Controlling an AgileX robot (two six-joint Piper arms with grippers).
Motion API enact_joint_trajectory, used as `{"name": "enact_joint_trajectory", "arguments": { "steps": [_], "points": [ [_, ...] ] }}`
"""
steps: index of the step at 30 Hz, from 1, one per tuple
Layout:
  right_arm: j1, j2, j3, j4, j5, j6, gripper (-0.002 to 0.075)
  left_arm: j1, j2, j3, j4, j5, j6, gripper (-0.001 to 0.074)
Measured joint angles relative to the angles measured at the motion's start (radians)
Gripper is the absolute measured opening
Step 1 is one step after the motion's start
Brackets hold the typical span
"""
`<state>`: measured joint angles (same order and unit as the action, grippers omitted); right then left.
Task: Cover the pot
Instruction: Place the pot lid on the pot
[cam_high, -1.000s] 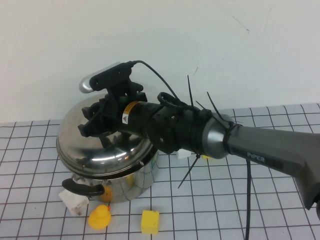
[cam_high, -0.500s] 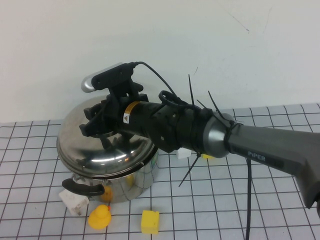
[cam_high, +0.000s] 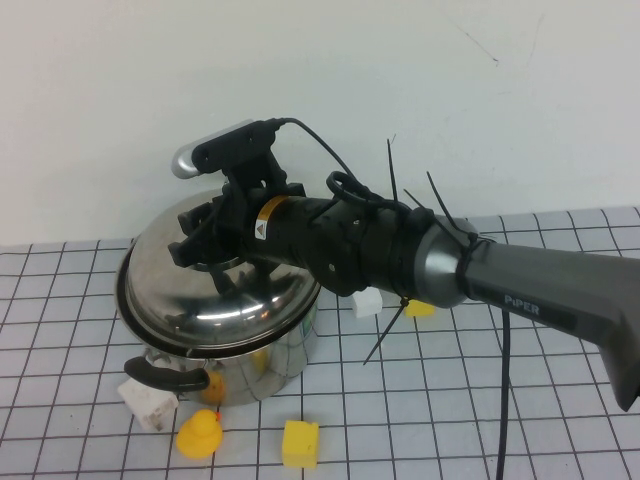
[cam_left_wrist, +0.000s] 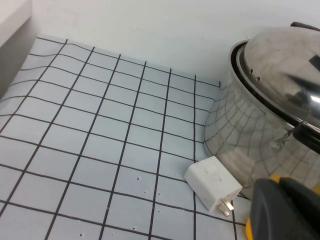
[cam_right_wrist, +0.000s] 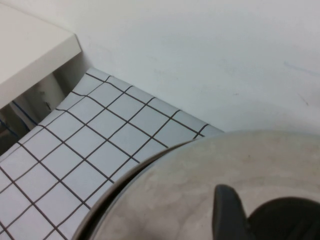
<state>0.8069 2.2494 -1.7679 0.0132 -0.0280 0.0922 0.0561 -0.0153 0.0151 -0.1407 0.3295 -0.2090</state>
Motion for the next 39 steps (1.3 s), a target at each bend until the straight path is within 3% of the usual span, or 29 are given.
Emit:
{"name": "enact_joint_trajectory", "arguments": {
  "steps": [31, 39],
  "points": [
    [0.013, 0.0, 0.0, 0.012, 0.01, 0.004, 0.034, 0.0, 0.0, 0.0, 0.0, 0.0, 0.0, -0.0003],
    [0.013, 0.0, 0.0, 0.012, -0.004, -0.012, 0.0513, 0.0, 0.0, 0.0, 0.0, 0.0, 0.0, -0.0003]
  ]
}}
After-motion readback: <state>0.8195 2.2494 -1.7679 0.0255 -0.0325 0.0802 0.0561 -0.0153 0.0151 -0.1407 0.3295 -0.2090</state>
